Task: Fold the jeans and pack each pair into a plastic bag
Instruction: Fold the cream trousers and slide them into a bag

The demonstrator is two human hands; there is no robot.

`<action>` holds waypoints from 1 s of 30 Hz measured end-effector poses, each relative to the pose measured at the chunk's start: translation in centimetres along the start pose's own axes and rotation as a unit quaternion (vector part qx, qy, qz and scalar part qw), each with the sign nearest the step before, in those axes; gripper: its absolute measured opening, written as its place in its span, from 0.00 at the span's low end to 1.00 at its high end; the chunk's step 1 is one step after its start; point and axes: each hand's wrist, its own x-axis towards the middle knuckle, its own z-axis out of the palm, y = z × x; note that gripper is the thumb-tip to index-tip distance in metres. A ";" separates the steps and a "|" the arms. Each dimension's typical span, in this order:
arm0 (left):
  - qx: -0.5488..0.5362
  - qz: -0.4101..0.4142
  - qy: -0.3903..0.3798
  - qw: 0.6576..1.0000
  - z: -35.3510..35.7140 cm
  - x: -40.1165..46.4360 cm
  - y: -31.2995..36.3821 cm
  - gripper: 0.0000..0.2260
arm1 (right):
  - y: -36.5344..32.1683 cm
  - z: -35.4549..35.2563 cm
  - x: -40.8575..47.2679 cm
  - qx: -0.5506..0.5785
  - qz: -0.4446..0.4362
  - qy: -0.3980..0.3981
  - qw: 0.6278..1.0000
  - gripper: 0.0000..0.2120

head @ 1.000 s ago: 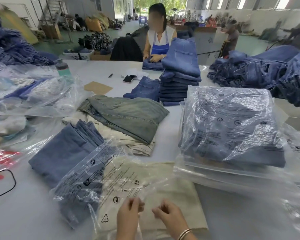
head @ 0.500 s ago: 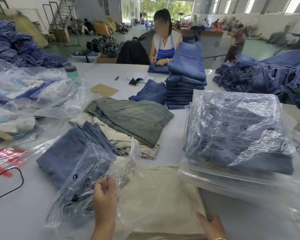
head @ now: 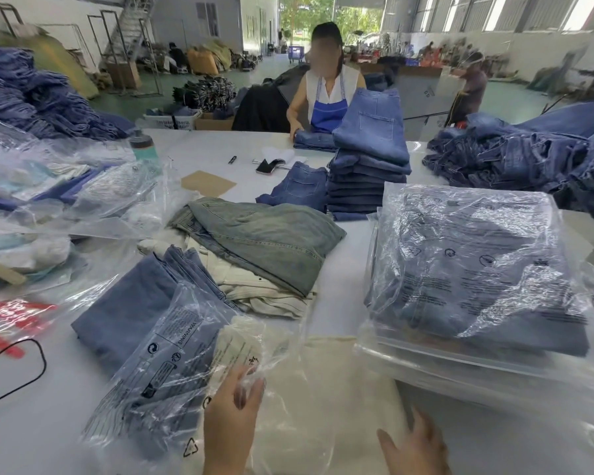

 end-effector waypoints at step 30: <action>0.109 0.267 -0.084 0.954 -2.2 -1.5 -1.6 0.07 | -15.4 2.3 4.1 0.321 -0.017 -0.171 0.931 0.06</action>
